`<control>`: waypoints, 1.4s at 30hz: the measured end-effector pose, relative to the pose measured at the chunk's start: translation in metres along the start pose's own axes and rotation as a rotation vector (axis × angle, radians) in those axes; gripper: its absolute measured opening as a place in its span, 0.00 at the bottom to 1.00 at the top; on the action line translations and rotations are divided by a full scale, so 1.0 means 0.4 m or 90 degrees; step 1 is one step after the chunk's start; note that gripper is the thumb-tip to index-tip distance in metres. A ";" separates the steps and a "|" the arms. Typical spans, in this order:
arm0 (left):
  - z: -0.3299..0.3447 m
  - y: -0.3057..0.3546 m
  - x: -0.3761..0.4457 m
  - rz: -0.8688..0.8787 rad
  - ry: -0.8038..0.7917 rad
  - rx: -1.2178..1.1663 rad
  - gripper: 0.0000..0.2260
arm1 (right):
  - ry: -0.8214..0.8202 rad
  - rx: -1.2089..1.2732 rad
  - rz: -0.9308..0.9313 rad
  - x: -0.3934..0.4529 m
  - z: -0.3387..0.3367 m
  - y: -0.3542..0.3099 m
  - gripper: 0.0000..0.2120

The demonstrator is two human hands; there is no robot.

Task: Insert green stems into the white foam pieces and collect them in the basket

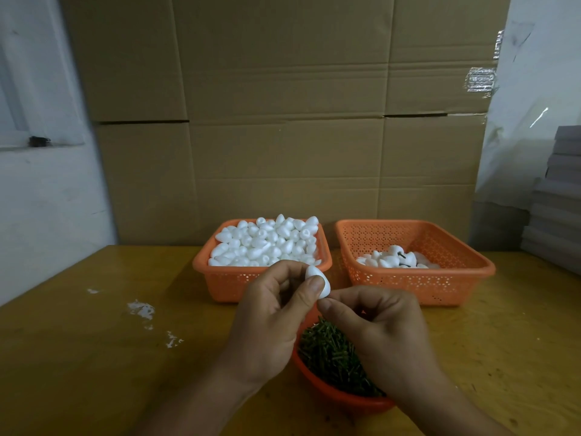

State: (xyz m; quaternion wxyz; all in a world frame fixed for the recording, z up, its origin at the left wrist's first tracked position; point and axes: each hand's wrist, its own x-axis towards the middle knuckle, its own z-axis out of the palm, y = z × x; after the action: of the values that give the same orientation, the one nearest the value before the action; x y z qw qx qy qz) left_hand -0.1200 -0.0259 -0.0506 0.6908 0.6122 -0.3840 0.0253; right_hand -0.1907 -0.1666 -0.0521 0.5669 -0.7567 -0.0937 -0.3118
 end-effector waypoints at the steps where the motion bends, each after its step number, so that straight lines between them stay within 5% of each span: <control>1: -0.001 -0.002 0.000 0.000 0.000 0.002 0.10 | -0.003 0.003 0.002 0.000 0.001 0.000 0.07; 16: 0.012 -0.024 -0.012 -0.044 -0.004 -0.005 0.16 | 0.069 0.040 0.143 0.035 -0.023 0.010 0.02; 26: 0.017 -0.039 -0.025 -0.031 -0.007 0.130 0.04 | 0.224 -0.308 0.207 0.216 -0.174 0.130 0.05; 33: 0.017 -0.049 -0.026 -0.024 -0.019 0.130 0.08 | 0.172 -0.574 0.323 0.306 -0.246 0.204 0.28; 42: 0.019 -0.042 -0.029 -0.019 -0.024 0.144 0.06 | 0.096 -0.718 0.387 0.332 -0.237 0.221 0.18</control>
State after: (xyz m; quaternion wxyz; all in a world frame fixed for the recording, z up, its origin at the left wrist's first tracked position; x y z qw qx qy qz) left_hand -0.1234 -0.0318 -0.0712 0.6102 0.6922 -0.3826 0.0465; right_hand -0.0769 -0.3118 -0.0306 0.1499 -0.9074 0.3431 -0.1908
